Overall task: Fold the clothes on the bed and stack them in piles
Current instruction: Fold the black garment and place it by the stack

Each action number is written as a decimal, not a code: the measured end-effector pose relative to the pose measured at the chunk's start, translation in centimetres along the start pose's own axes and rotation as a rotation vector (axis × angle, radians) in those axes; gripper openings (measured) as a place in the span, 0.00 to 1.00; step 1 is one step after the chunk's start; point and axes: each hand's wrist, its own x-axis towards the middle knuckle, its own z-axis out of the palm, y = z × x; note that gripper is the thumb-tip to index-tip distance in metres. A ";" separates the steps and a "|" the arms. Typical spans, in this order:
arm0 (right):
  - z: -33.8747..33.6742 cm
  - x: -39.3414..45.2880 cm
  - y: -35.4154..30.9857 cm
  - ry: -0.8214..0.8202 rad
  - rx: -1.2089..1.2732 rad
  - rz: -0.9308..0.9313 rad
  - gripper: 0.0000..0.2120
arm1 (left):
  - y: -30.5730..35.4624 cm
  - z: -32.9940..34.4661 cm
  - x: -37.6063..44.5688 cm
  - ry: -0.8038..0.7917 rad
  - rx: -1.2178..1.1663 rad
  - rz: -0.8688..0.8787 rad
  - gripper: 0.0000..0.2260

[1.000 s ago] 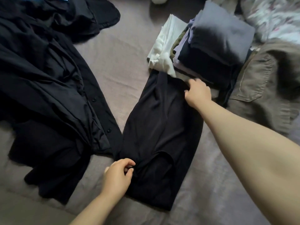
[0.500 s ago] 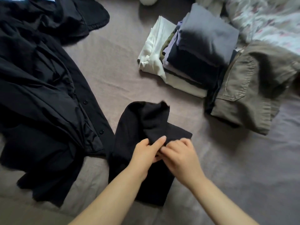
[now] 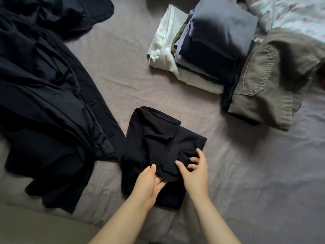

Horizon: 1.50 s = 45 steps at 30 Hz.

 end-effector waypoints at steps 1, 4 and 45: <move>0.1 0.1 0.0 -0.001 0.040 0.014 0.34 | -0.2 -0.2 0.2 0.010 0.010 0.005 0.11; 0.2 0.1 0.4 -0.117 0.060 -0.071 0.29 | 0.0 -0.8 0.4 0.064 0.021 0.028 0.11; -5.5 -8.7 -7.0 -0.482 -0.052 -0.244 0.19 | 3.1 -4.9 -9.0 0.221 1.418 0.970 0.39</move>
